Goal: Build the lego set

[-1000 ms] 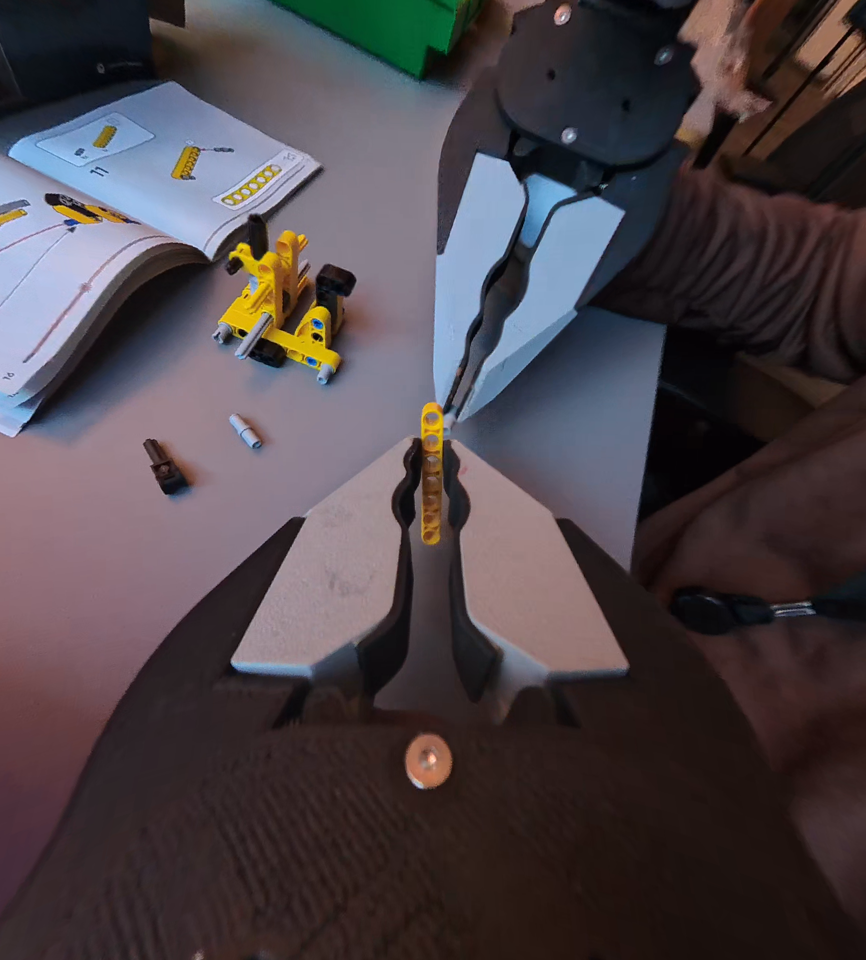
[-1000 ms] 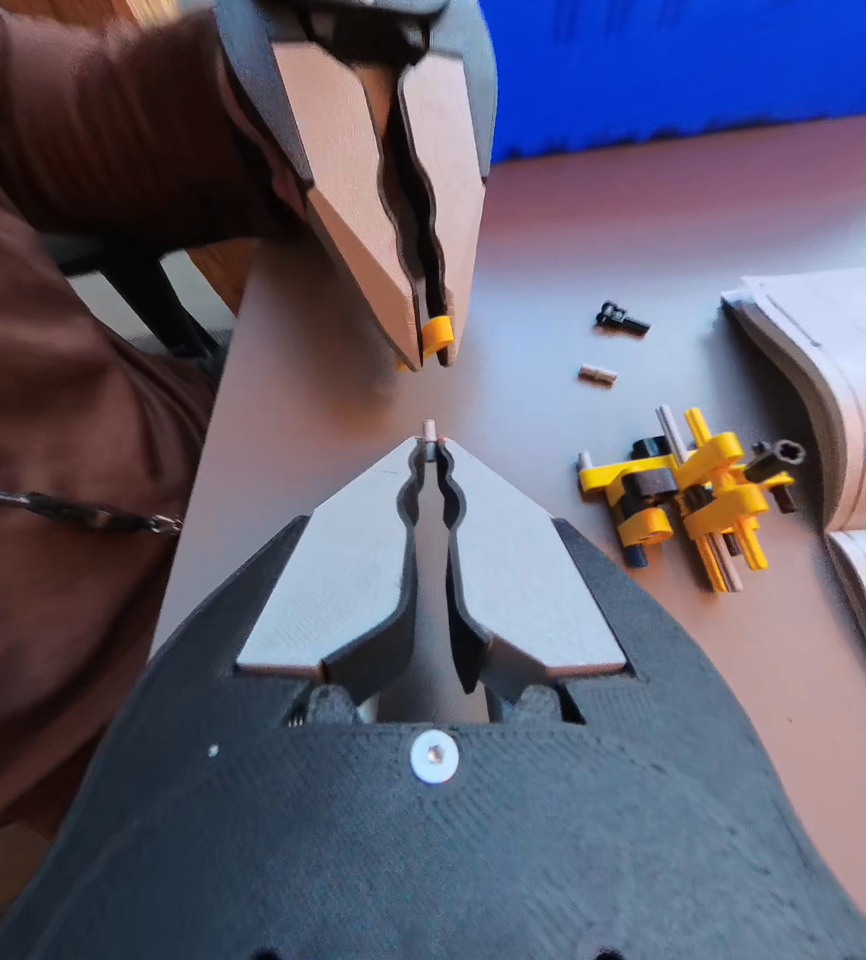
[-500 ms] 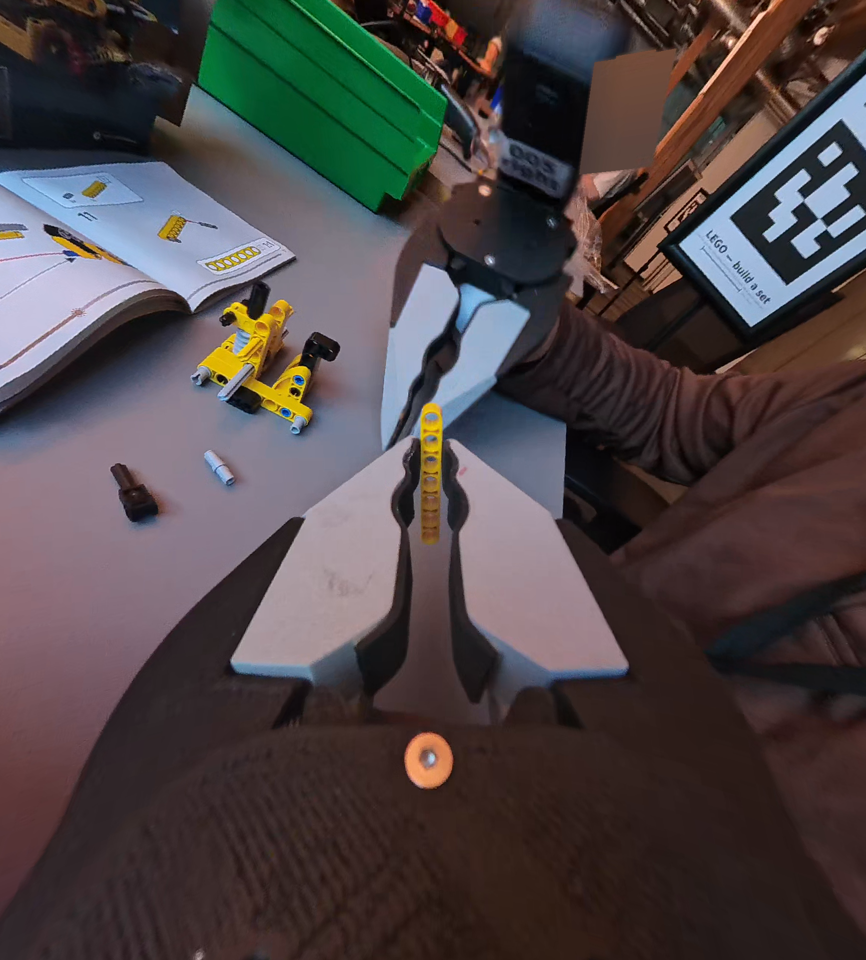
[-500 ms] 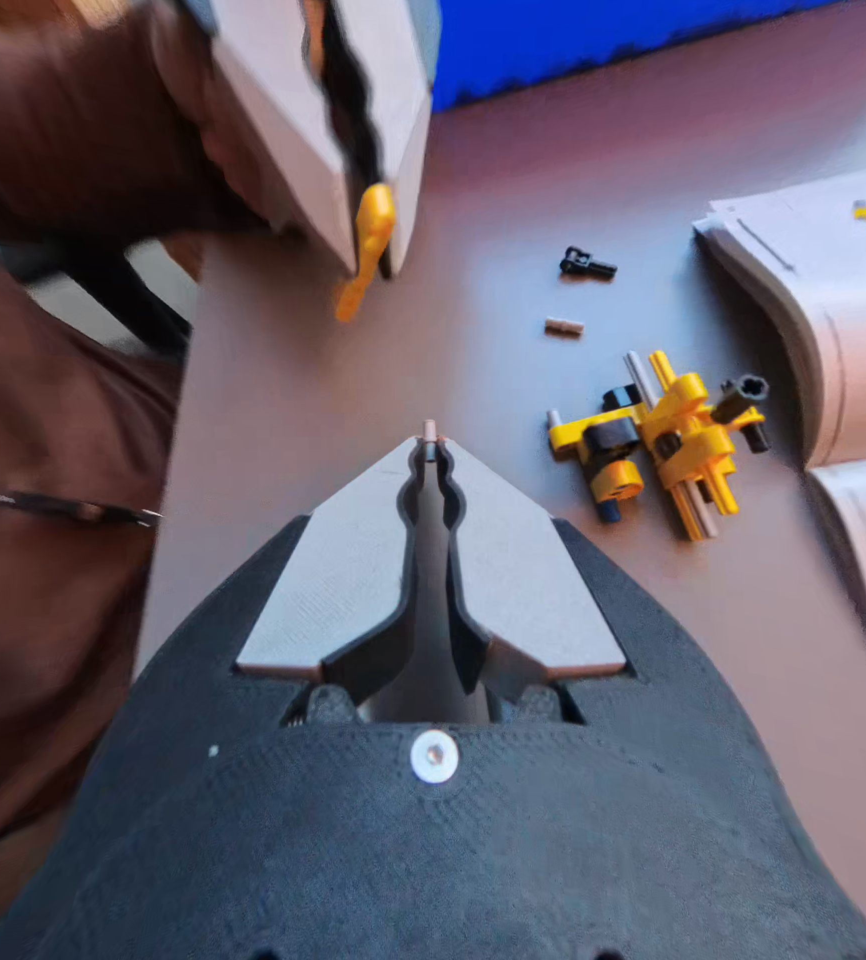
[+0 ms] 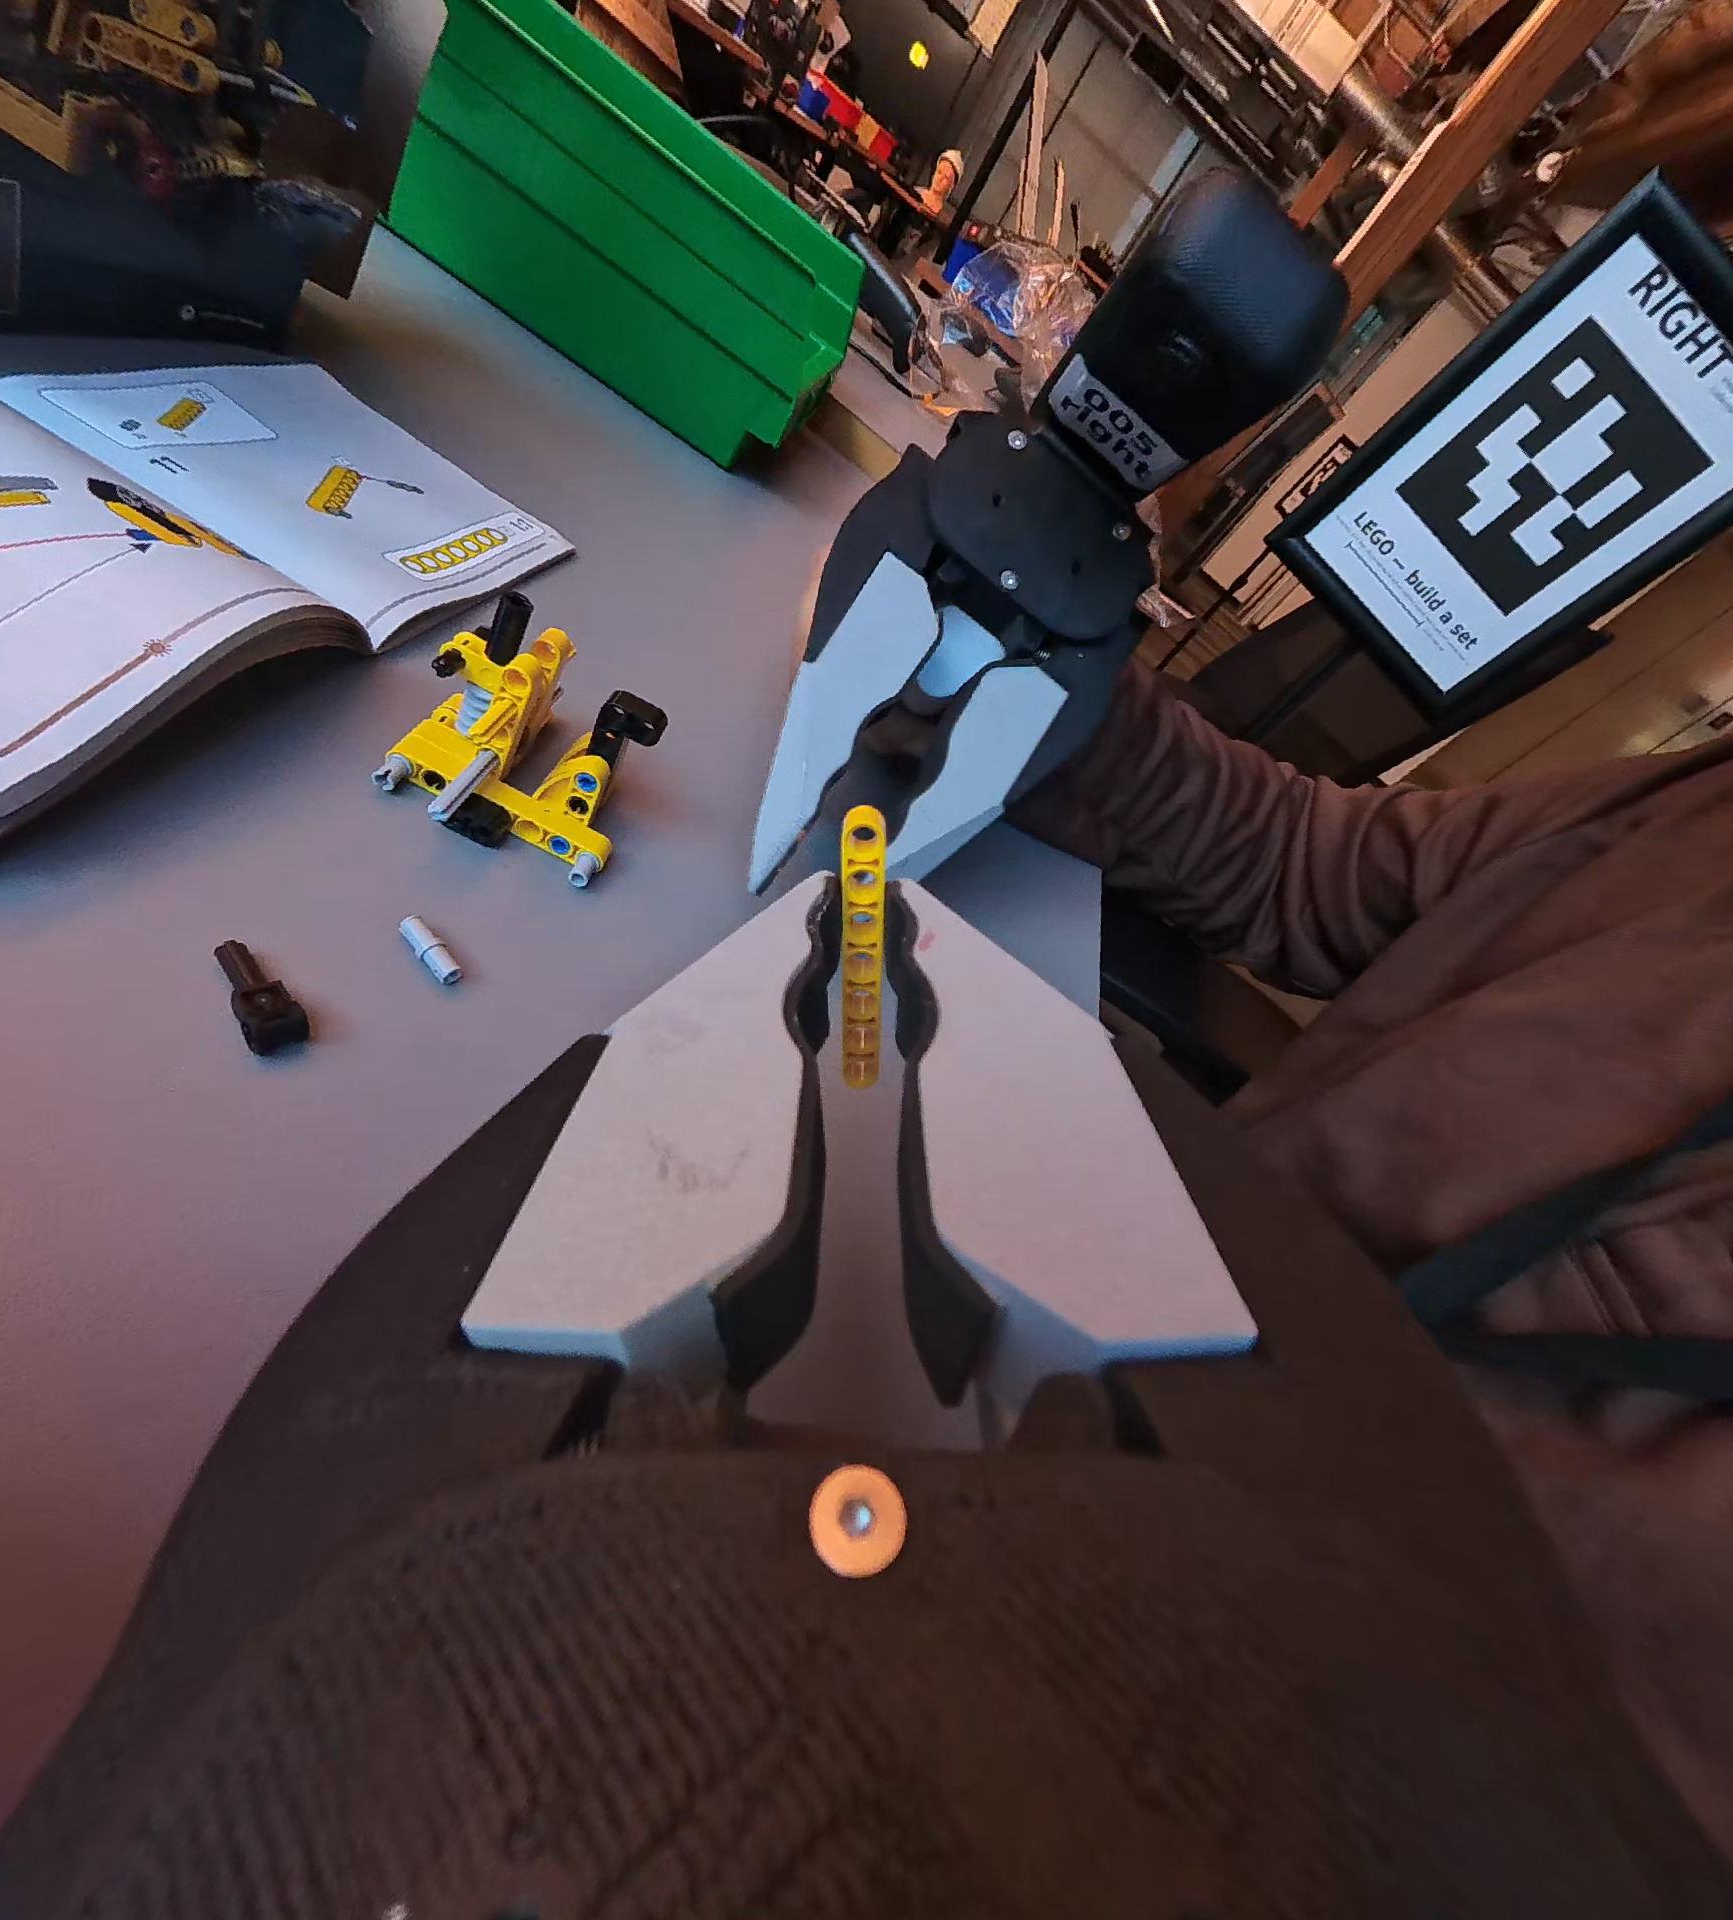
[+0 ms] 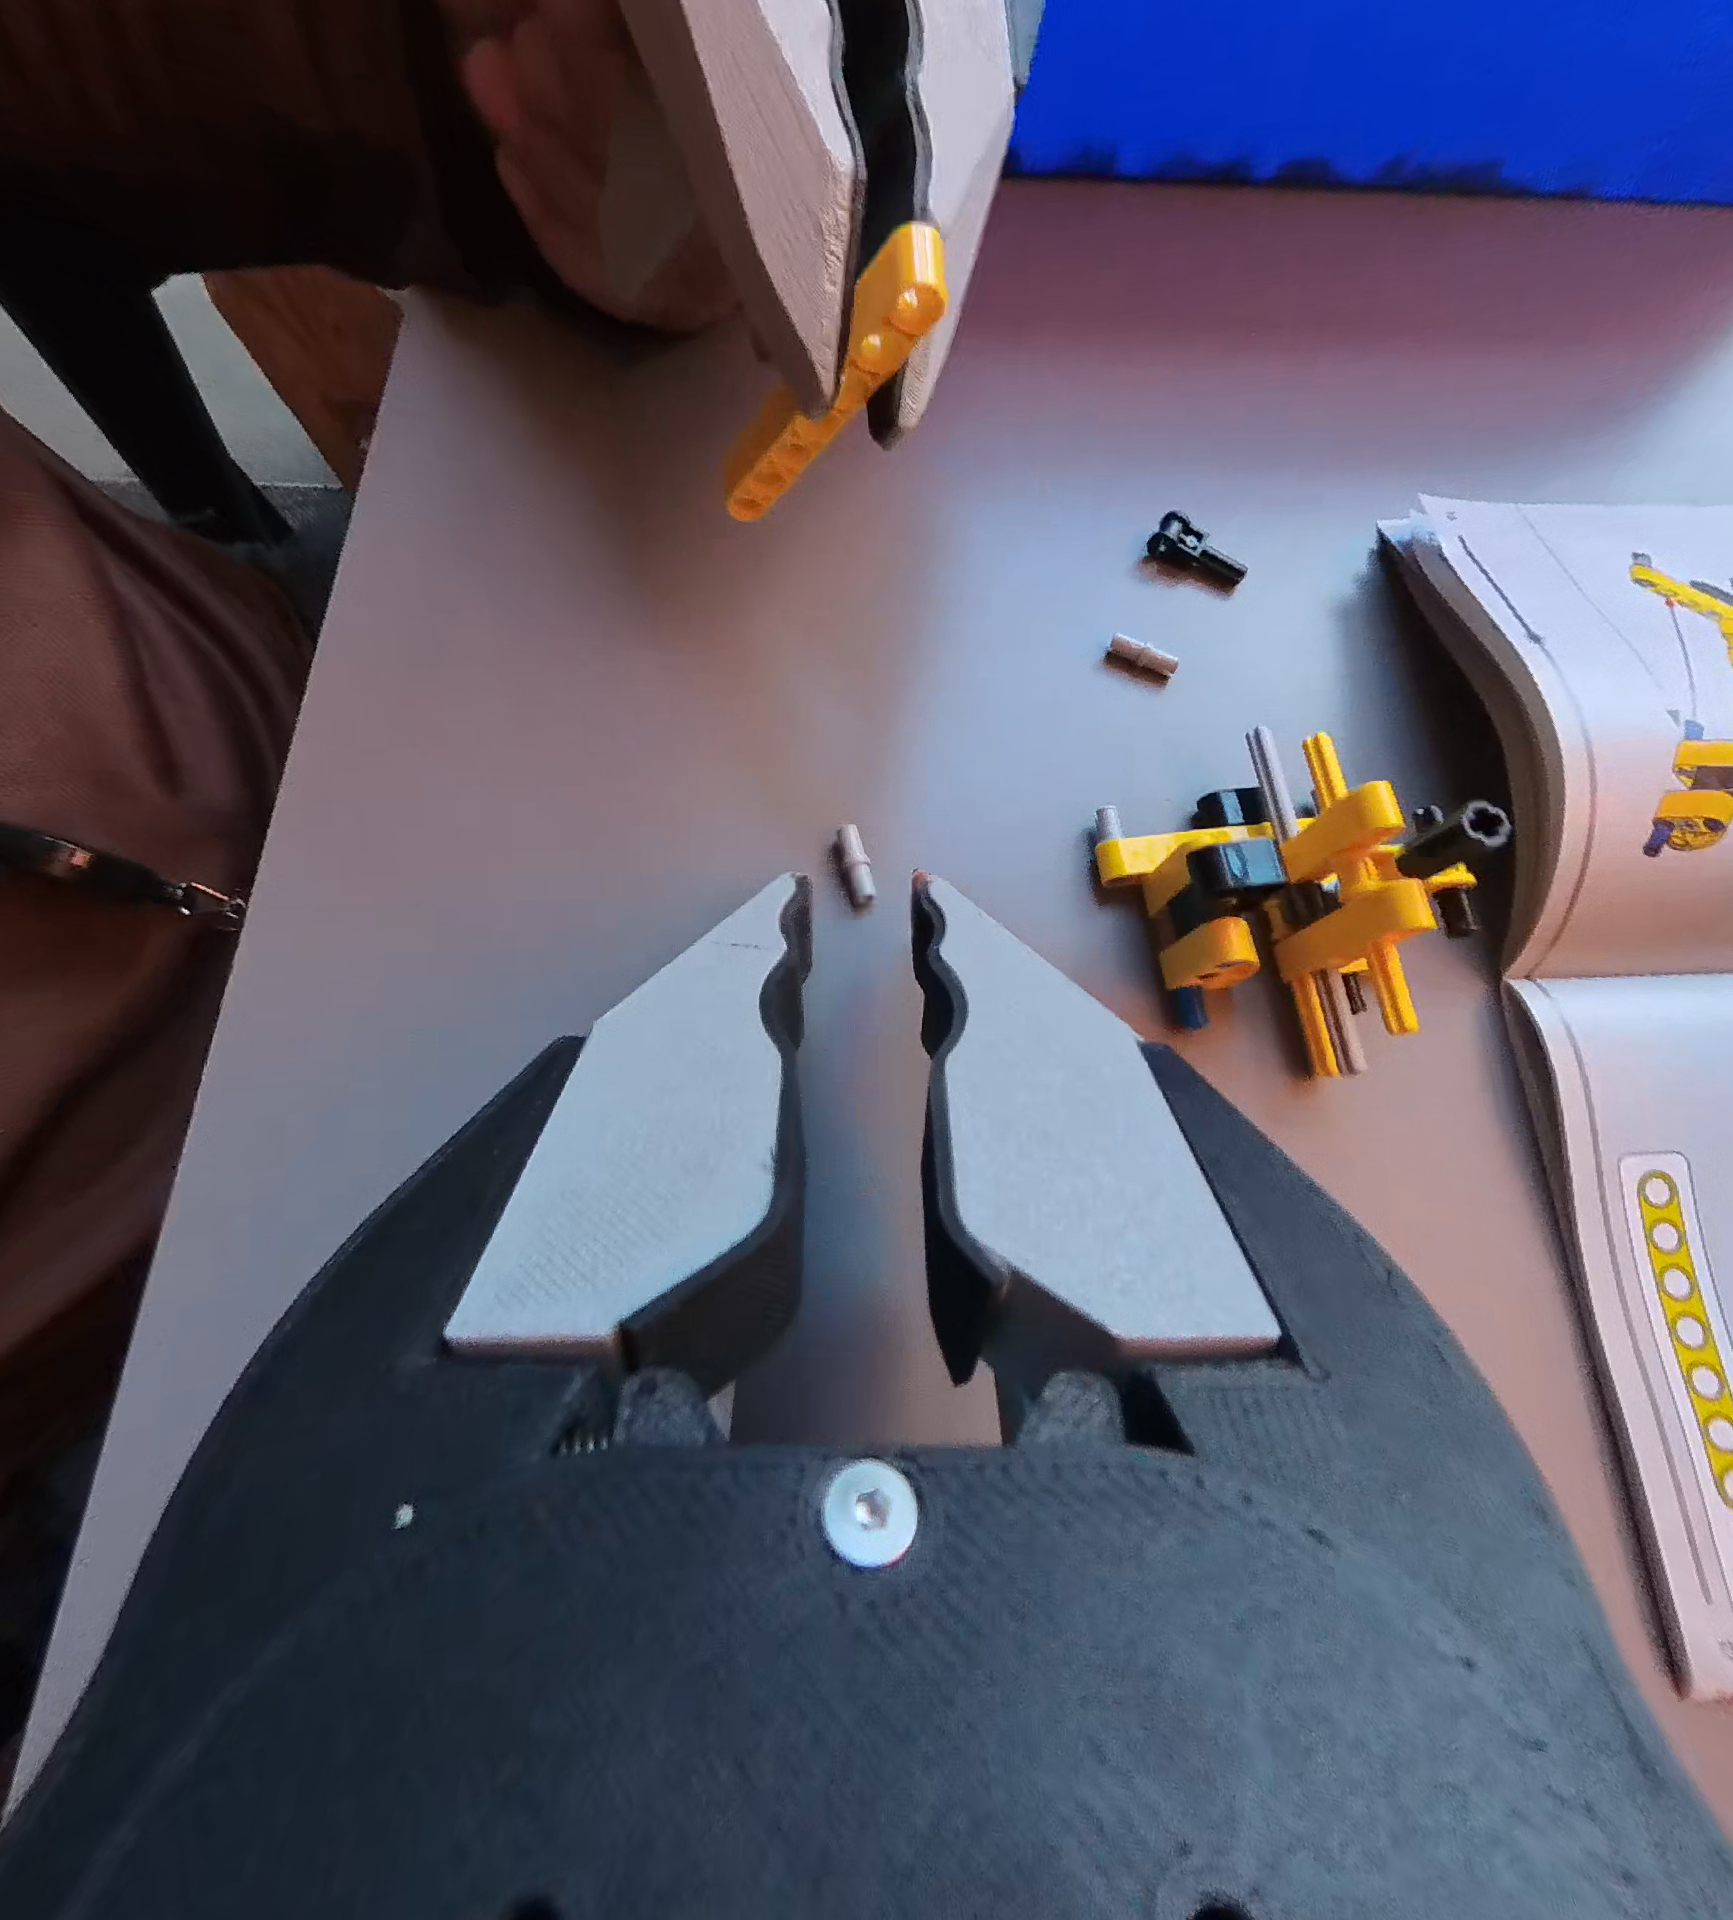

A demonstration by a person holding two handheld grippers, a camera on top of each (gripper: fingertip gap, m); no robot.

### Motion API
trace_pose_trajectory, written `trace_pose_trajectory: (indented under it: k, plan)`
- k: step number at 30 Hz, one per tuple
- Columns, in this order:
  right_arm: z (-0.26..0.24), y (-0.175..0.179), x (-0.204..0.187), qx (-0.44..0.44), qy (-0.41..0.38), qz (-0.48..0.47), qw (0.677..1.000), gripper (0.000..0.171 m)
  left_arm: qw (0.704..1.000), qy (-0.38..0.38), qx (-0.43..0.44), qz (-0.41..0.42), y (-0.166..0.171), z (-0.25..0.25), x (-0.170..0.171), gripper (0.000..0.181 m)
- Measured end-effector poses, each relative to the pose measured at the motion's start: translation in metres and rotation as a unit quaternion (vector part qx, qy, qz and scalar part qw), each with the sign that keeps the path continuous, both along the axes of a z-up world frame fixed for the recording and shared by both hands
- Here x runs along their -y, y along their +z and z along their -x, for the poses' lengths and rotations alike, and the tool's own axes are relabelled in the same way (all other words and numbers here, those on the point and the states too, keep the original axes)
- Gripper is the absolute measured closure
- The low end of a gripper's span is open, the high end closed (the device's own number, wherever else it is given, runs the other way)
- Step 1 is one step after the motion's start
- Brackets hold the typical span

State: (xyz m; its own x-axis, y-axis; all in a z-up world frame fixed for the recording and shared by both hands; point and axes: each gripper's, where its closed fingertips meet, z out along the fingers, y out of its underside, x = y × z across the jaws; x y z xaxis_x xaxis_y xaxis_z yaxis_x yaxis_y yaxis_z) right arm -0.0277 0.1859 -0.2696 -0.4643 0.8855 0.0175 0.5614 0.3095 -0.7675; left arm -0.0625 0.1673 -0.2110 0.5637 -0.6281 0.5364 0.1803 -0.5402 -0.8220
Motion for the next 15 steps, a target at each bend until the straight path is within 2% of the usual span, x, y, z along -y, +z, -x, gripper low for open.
trace_pose_trajectory:
  k: [5,7,10,12,15]
  plan:
    - [0.006,-0.011,0.005,0.014,0.006,-0.025,1.0,0.155,1.0,-0.004,-0.006,0.007,-0.003,-0.002,0.0,0.176]
    - [0.009,-0.012,0.006,0.017,0.002,-0.019,1.0,0.169,1.0,-0.005,-0.009,0.011,-0.004,-0.002,-0.001,0.176]
    - [0.01,-0.012,0.007,0.018,0.0,-0.014,1.0,0.17,1.0,-0.005,-0.019,0.019,-0.008,-0.003,-0.002,0.176]
    - [0.014,-0.005,0.008,0.002,-0.011,0.003,1.0,0.17,0.999,-0.006,-0.027,0.024,-0.01,-0.005,-0.002,0.176]
    - [0.022,0.023,0.014,-0.045,-0.019,0.083,0.995,0.17,0.999,-0.012,-0.024,0.036,-0.013,-0.006,-0.002,0.176]
